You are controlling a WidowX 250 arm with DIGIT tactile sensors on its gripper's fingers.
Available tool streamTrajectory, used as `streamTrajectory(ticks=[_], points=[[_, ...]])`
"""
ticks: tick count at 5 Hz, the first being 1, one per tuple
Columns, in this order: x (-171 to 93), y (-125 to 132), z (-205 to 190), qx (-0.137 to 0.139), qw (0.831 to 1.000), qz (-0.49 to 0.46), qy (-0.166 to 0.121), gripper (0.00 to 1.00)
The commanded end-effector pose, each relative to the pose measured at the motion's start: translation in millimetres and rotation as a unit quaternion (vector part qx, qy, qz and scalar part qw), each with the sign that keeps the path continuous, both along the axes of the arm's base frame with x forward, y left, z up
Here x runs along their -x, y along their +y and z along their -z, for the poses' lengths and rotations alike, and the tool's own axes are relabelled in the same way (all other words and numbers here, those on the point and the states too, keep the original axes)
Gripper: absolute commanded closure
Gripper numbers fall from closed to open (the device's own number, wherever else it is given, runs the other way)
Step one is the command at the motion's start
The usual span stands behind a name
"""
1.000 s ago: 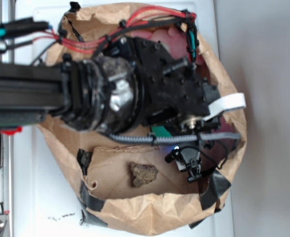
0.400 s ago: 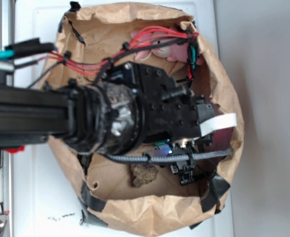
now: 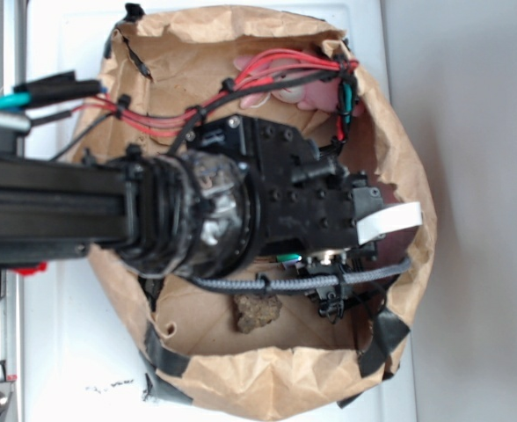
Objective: Grab the green block.
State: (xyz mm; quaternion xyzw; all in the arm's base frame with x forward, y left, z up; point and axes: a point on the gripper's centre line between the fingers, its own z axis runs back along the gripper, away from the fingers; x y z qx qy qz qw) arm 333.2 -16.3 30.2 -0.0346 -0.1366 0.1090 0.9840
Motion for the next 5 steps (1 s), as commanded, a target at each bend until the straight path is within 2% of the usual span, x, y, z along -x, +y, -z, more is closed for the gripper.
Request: streamTrajectory(ticks=[1, 2, 3, 4, 5], points=[[-7, -7, -14, -0.007, 1.000, 0.017, -0.022, 1.00], [-3, -1, -33, -0.004, 0.999, 0.016, -0.034, 1.00], [4, 2, -66, -0.043, 0.997, 0.006, -0.066, 1.00], [17, 7, -107, -0.045, 0.996, 0.018, -0.070, 1.00], [27, 20, -140, -0.035, 0.997, 0.030, -0.056, 1.00]])
